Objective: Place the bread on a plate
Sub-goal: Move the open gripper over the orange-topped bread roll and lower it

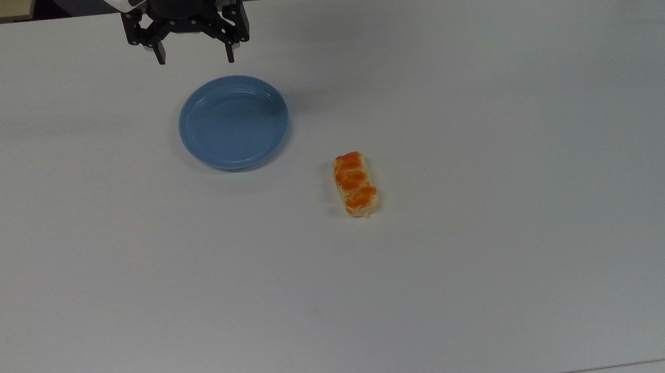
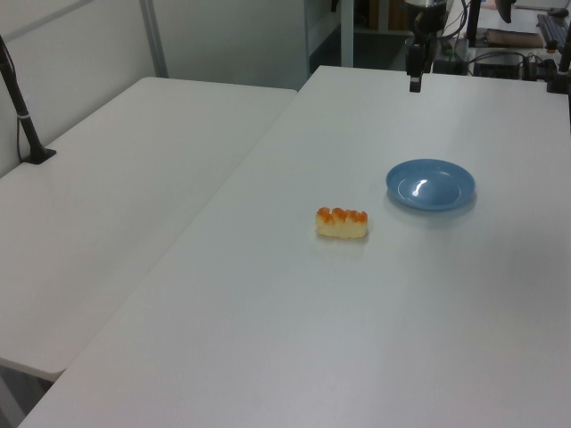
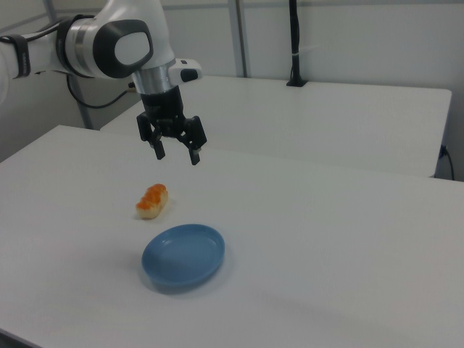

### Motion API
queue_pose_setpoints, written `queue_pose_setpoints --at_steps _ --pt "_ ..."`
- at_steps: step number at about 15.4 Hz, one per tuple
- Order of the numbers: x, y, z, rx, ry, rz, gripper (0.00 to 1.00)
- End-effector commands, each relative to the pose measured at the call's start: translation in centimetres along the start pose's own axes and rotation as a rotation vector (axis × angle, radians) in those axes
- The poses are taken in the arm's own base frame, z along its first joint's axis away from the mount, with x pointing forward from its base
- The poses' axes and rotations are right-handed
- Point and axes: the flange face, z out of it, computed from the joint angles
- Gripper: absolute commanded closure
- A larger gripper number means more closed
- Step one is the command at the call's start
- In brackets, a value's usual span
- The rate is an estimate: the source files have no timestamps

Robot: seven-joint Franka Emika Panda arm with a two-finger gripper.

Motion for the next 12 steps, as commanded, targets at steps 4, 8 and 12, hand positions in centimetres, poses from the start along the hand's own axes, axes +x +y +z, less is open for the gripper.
queue_pose_setpoints --at_steps 4,8,12 --pt "-0.5 0.3 -1.0 0.024 0.023 -0.002 0.00" --pt "-0.5 0.4 -1.1 0.029 0.030 0.002 0.00" --pt "-0.4 1.3 -1.7 0.060 0.049 0.029 0.00"
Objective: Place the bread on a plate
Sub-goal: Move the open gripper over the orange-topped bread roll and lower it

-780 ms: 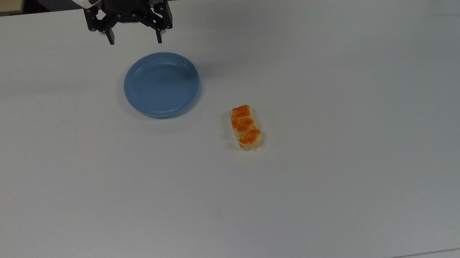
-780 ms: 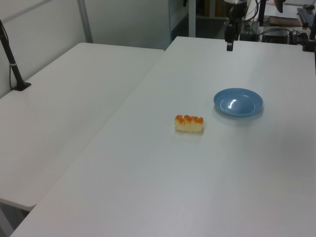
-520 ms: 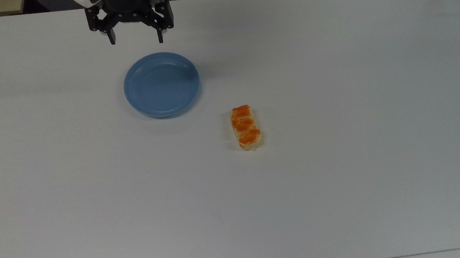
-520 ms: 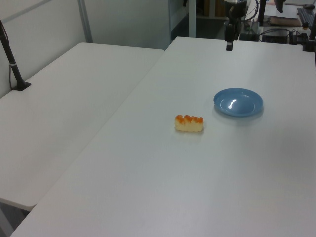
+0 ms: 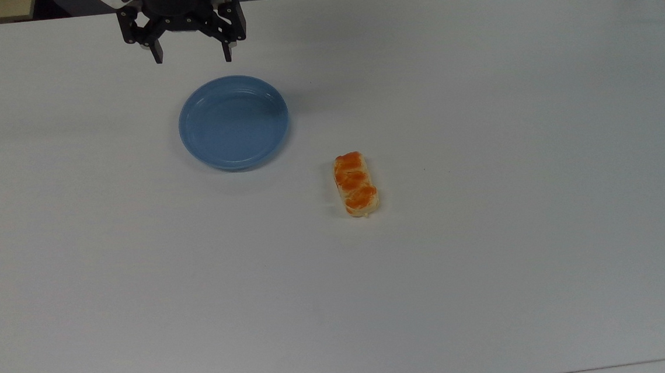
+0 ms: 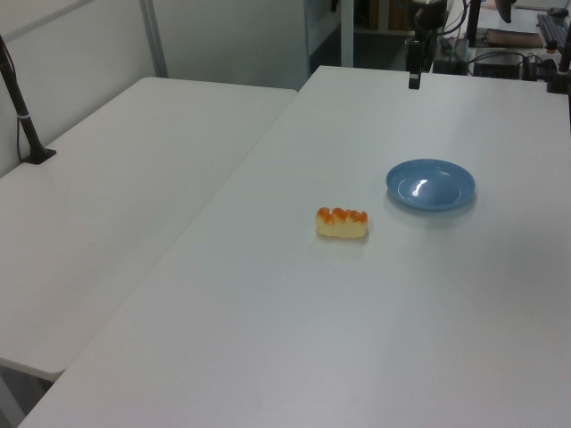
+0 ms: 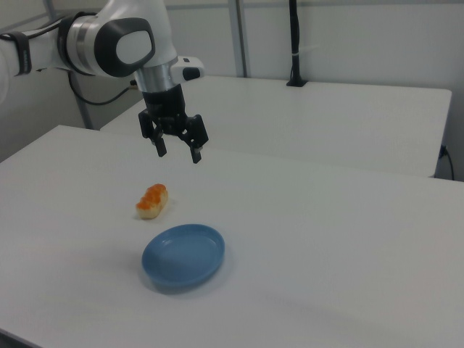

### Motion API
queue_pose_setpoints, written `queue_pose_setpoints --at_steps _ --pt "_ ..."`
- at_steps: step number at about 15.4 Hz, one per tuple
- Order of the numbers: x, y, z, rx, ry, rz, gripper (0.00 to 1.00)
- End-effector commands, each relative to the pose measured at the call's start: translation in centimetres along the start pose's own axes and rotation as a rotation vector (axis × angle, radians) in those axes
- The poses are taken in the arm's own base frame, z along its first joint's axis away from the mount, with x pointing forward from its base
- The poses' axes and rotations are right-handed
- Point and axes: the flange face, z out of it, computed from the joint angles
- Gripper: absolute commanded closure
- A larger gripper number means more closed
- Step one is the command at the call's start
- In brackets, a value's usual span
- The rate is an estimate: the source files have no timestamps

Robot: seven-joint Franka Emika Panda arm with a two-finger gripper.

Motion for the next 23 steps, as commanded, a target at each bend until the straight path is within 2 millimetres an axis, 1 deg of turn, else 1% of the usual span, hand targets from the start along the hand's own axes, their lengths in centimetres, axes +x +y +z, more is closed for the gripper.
queue_pose_setpoints --at_steps 1,5,8,11,13,14,16,20,22,23 --pt "-0.4 0.6 -1.2 0.034 0.034 0.006 0.00" --pt "-0.2 0.4 -1.0 0.037 0.033 0.005 0.00" --pt "0.8 -0.2 0.3 0.061 0.045 0.006 0.00" --pt "2.2 -2.1 1.6 0.072 0.070 -0.013 0.00" --pt "2.6 -3.3 2.4 0.072 0.061 -0.037 0.00" --pt "2.8 -4.0 3.1 0.073 0.049 -0.047 0.00" --pt "3.8 -6.0 3.9 0.069 0.058 -0.078 0.00" --pt "4.9 -9.7 6.1 0.061 0.045 -0.140 0.00" --pt "5.3 -11.2 7.3 0.053 0.028 -0.168 0.00" --pt "5.5 -11.6 8.0 0.051 0.017 -0.174 0.00"
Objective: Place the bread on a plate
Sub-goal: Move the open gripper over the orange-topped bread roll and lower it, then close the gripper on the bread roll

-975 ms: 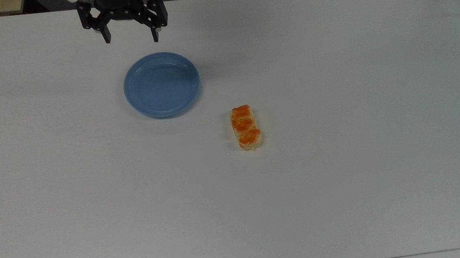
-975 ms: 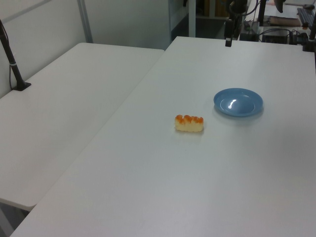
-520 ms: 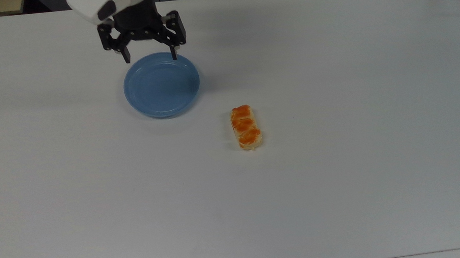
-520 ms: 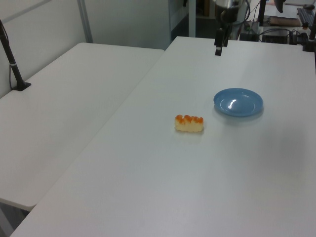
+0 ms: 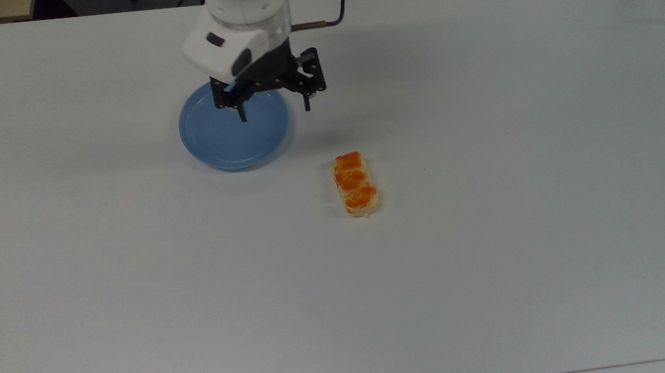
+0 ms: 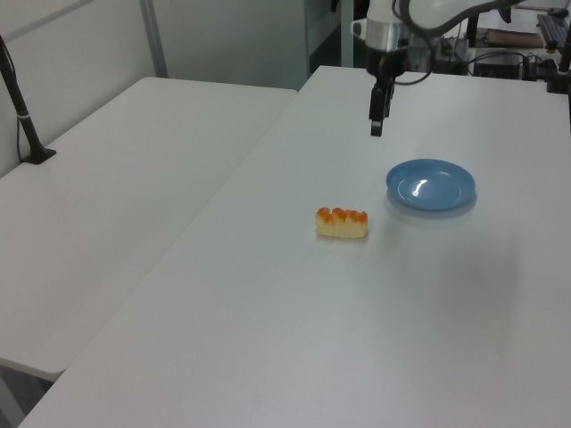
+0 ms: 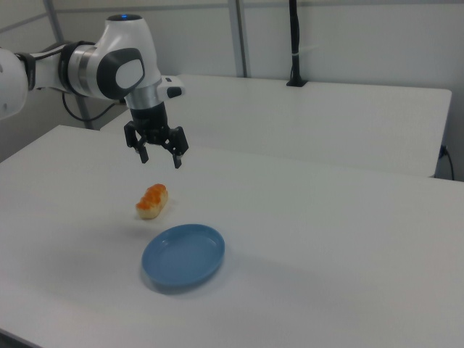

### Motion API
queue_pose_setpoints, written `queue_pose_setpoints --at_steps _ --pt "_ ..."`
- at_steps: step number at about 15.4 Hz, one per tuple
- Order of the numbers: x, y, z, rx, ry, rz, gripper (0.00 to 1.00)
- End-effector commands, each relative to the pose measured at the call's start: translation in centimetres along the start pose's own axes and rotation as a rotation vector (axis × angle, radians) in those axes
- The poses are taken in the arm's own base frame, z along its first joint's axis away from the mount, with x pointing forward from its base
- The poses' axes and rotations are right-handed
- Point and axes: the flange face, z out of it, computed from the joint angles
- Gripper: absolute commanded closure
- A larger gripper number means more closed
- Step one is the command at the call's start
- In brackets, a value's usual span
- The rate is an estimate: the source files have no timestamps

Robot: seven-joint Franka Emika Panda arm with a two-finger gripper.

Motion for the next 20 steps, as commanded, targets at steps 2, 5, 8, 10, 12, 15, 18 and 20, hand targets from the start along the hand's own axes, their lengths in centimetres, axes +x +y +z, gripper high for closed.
queue_pose_setpoints --at_steps 2,5,8,10,12,15,18,20 --pt "1.4 -2.2 3.5 0.002 -0.035 -0.073 0.00" --pt "2.2 -4.4 8.0 -0.003 -0.088 -0.109 0.00" --pt "2.8 -5.9 10.1 -0.006 -0.099 -0.128 0.00" --pt "3.1 -6.8 11.5 -0.008 -0.115 -0.137 0.00" --pt "3.7 -8.3 13.4 -0.013 -0.132 -0.149 0.00" --pt "4.9 -9.3 14.6 -0.018 -0.109 -0.123 0.00" --pt "5.1 -11.2 16.2 -0.038 -0.100 -0.103 0.00" --pt "5.4 -12.0 16.9 -0.052 -0.075 -0.095 0.00"
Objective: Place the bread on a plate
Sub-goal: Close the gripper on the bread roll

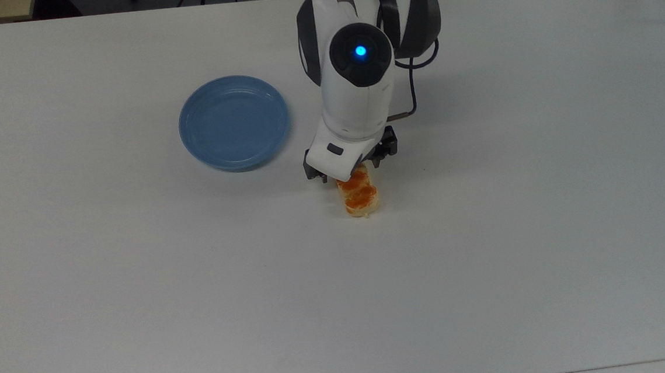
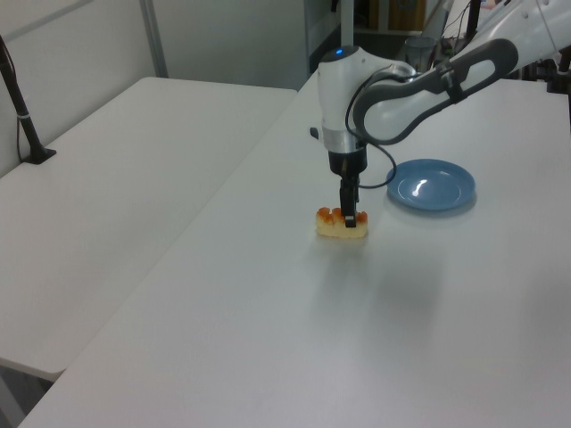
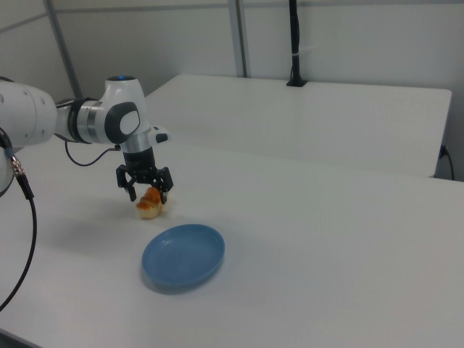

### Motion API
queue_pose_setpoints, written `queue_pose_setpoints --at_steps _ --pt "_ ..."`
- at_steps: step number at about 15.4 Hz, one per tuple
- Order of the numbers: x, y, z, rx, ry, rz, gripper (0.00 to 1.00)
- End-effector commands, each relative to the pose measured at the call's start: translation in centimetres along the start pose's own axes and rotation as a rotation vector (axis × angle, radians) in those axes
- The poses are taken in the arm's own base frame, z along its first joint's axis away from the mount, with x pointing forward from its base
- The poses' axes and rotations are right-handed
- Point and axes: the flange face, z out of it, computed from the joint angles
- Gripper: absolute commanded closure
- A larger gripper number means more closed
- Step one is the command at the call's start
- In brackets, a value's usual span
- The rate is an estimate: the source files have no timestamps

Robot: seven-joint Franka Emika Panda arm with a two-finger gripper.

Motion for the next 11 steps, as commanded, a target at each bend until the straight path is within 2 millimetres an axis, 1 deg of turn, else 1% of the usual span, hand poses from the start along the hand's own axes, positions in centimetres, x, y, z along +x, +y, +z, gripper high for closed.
queue_pose_setpoints --at_steps 1,2,3,4,5,8,9,10,11 --pt "1.0 -1.6 0.8 -0.031 0.038 0.039 0.00" --pt "1.2 -1.8 1.3 -0.032 0.033 0.048 0.00" --pt "1.5 -2.0 1.2 -0.030 0.038 0.053 0.00" --pt "1.6 -2.2 1.4 -0.032 0.037 0.056 0.03" --pt "1.7 -2.2 1.8 -0.039 0.032 0.052 0.11" --pt "1.6 -2.1 1.9 -0.063 0.025 0.051 0.46" --pt "1.5 -2.1 1.6 -0.064 0.024 0.052 0.52" --pt "1.4 -2.0 1.0 -0.065 0.024 0.052 0.55" --pt "1.1 -1.8 -0.7 -0.061 0.029 0.053 0.56"
